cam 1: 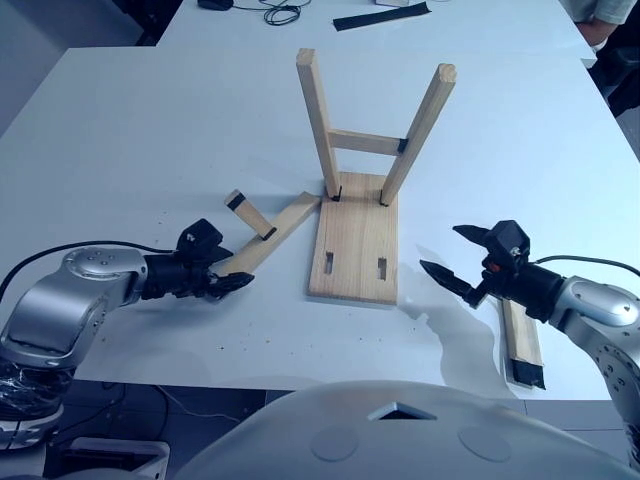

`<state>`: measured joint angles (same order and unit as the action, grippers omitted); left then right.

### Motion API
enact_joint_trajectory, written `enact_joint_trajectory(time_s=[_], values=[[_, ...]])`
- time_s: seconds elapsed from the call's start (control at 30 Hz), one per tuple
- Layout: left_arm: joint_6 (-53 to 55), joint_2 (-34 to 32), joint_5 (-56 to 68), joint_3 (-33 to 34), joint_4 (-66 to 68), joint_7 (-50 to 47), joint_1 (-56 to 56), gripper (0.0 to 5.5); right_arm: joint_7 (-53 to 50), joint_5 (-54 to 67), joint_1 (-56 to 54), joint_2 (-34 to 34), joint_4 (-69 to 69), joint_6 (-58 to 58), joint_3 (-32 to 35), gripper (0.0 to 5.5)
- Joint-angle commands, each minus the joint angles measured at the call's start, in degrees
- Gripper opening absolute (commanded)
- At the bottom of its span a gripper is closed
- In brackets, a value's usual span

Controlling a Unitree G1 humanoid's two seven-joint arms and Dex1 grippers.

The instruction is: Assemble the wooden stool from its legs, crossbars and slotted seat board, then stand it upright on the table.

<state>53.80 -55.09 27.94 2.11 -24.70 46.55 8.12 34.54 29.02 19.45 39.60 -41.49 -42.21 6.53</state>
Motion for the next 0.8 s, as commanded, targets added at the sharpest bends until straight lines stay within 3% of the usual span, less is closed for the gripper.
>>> enact_joint_trajectory(time_s=[0.03, 0.37, 0.67, 0.8], values=[[-2.3, 2.3, -2.4, -1.9, 0.0, -2.3, 1.8, 3.66, 0.7, -0.4, -0.7, 1.0, 0.5, 0.4, -0.1, 4.74], [-4.1, 8.0, -4.1, -4.3, 2.2, -6.5, 1.9, 3.66, 1.3, -0.3, -1.4, 1.5, 0.9, 0.2, -0.3, 4.74], [-3.8, 7.2, -1.4, -3.2, 3.1, -2.7, 2.6, 2.44, 1.4, -0.4, -1.6, 1.5, 1.2, 0.3, -0.2, 4.74], [-3.9, 8.0, -1.9, -3.4, 5.3, -3.6, 1.6, 2.16, 1.3, -0.5, -1.8, 1.5, 1.3, 0.3, -0.2, 4.74]])
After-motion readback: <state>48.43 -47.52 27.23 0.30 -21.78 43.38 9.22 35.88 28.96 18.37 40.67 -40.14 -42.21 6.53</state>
